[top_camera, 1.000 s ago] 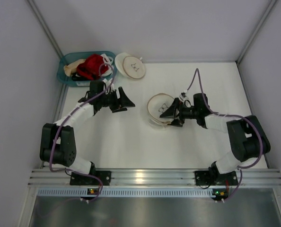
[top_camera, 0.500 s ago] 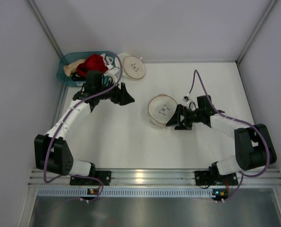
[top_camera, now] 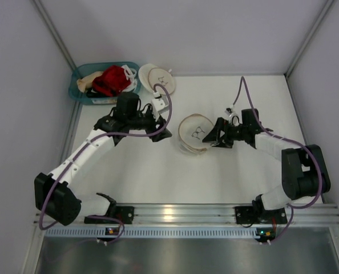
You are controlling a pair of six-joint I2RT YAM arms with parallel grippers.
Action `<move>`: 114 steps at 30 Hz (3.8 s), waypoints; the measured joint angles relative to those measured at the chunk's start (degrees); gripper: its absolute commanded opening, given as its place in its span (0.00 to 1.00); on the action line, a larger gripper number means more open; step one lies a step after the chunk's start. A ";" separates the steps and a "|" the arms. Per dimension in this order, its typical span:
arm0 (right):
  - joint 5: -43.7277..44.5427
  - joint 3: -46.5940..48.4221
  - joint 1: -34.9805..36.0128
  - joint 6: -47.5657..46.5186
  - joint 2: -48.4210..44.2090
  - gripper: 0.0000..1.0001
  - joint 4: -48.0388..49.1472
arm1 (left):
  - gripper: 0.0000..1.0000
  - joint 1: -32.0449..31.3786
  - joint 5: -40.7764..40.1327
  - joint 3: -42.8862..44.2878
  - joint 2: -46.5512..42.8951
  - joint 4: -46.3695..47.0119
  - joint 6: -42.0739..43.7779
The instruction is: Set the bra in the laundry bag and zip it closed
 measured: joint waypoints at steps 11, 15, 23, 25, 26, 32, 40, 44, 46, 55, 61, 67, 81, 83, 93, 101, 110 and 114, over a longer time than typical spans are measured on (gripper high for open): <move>1.11 1.90 -0.57 2.43 2.08 0.04 5.16 | 0.64 -13.44 -0.66 8.31 6.12 -10.21 22.45; 0.09 2.97 0.00 2.36 0.66 0.00 5.38 | 0.69 -18.80 -2.21 10.12 8.66 -13.14 29.40; -0.90 3.02 3.08 1.20 -2.36 0.00 4.46 | 0.72 -26.53 -5.44 10.49 14.14 -15.93 36.35; -0.87 3.02 3.23 1.22 -2.36 0.00 4.09 | 0.71 -27.36 -6.12 11.06 16.46 -16.06 36.59; -0.87 3.02 3.26 1.22 -2.38 0.00 4.04 | 0.71 -27.61 -6.58 11.37 17.79 -15.89 36.50; -0.83 3.02 3.76 1.25 -2.86 0.00 3.89 | 0.71 -27.52 -10.38 10.58 20.50 -10.75 34.10; -0.90 3.02 4.13 1.33 -3.91 0.00 3.82 | 0.71 -27.54 -12.09 9.49 20.50 -4.90 32.74; -1.14 2.97 4.39 1.49 -3.93 0.00 3.85 | 0.71 -27.54 -12.66 8.83 20.50 -3.21 33.00; -1.25 2.97 4.44 1.64 -3.93 0.00 3.87 | 0.69 -27.54 -12.98 8.09 20.50 -2.51 33.73; -1.49 2.97 4.46 1.55 -3.93 0.00 3.58 | 0.45 -27.52 -13.42 2.91 19.50 -0.83 36.87; -1.51 3.32 4.46 1.09 -3.91 0.00 3.45 | 0.48 -27.63 -11.54 -0.52 13.68 -2.34 38.01; -2.14 4.26 4.46 0.66 -3.80 0.00 3.45 | 0.53 -27.96 -11.30 -1.81 8.94 -2.19 39.98; -6.73 4.50 4.48 -0.22 -1.60 0.00 0.74 | 0.61 -27.98 -10.69 -20.79 1.33 20.39 53.72; -7.23 4.55 4.48 -0.17 -1.49 0.00 0.42 | 0.61 -27.98 -10.38 -21.07 1.33 22.77 55.32; -9.22 5.64 4.48 1.77 0.37 0.00 0.39 | 0.58 -27.98 -9.60 -22.08 1.95 29.77 60.92; -9.29 5.64 4.48 1.97 0.68 0.00 0.26 | 0.58 -27.96 -9.53 -23.78 2.86 30.86 62.99; -10.01 5.64 4.48 1.29 1.20 0.00 -1.01 | 0.58 -27.98 -9.01 -27.06 2.78 31.06 68.61; -10.47 5.64 4.48 1.25 1.22 0.00 -1.07 | 0.58 -27.98 -9.05 -27.06 2.97 31.28 69.92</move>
